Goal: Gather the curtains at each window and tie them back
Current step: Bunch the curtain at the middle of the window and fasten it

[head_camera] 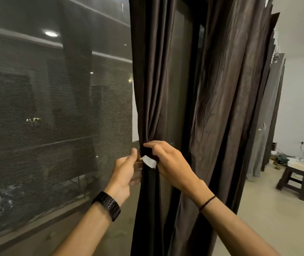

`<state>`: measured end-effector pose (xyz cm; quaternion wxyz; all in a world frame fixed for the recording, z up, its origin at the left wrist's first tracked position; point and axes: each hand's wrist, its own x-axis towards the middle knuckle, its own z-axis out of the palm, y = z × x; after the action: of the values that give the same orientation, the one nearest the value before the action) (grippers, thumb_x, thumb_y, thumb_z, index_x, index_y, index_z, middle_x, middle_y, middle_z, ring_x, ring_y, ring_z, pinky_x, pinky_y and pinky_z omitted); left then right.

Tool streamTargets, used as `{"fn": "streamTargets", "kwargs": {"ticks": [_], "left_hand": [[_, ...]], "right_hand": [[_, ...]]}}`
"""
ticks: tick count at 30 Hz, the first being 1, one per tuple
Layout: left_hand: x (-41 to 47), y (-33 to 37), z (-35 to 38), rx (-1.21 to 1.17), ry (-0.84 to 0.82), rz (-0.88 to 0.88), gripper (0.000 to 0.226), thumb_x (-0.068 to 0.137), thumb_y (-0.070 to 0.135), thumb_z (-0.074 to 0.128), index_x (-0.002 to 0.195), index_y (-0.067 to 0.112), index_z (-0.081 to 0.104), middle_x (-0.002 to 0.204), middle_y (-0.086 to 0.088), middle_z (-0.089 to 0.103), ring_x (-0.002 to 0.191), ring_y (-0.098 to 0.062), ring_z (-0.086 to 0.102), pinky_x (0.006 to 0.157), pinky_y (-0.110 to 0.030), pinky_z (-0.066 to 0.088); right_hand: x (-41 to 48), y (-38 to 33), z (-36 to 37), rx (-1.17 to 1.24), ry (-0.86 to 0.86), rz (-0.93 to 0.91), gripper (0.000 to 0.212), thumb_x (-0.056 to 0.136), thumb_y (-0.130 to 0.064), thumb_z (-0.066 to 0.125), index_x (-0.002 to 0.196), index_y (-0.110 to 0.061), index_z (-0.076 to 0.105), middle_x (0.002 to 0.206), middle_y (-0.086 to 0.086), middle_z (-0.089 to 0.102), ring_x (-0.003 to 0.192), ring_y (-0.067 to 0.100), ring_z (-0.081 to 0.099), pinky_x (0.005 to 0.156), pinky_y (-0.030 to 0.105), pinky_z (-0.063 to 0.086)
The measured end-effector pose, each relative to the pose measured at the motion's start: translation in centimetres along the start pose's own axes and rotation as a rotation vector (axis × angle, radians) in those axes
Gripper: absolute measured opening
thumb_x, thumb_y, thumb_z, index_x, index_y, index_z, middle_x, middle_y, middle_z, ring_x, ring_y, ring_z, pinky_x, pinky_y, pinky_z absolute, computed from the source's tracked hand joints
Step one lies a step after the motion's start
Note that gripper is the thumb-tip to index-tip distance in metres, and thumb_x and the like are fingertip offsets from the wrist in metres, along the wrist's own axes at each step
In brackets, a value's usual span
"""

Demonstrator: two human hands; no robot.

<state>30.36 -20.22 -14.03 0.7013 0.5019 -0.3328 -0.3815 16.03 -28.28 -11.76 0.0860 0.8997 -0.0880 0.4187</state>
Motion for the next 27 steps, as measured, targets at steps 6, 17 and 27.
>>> {"fn": "streamTargets", "kwargs": {"ticks": [6,17,27], "left_hand": [[0.5,-0.3,0.8,0.139,0.027,0.13,0.009,0.092,0.018,0.077,0.094,0.017,0.068,0.092,-0.009,0.078,0.088,-0.029,0.078,0.074,-0.044,0.063],[1.5,2.4,-1.1,0.215,-0.079,0.036,0.016,0.103,0.007,0.058,0.089,0.013,0.059,0.083,-0.005,0.074,0.072,-0.018,0.075,0.06,-0.029,0.058],[0.0,4.2,0.3,1.066,0.156,0.69,0.007,0.091,0.021,0.071,0.095,0.025,0.068,0.068,0.004,0.068,0.073,-0.021,0.067,0.065,-0.027,0.039]], "right_hand": [[0.4,1.0,-0.1,0.157,0.085,0.056,0.047,0.066,0.019,0.049,0.085,-0.021,0.033,0.133,0.003,0.067,0.102,-0.01,0.051,0.081,0.005,0.035],[0.9,2.7,-1.3,-0.062,-0.147,0.049,0.02,0.089,-0.003,0.055,0.098,-0.018,0.045,0.094,-0.008,0.052,0.083,0.017,0.044,0.068,0.045,0.049],[1.1,1.1,-0.8,-0.143,-0.017,0.068,0.022,0.093,-0.025,0.063,0.096,-0.022,0.041,0.083,-0.001,0.057,0.073,0.022,0.046,0.055,0.045,0.047]]}}
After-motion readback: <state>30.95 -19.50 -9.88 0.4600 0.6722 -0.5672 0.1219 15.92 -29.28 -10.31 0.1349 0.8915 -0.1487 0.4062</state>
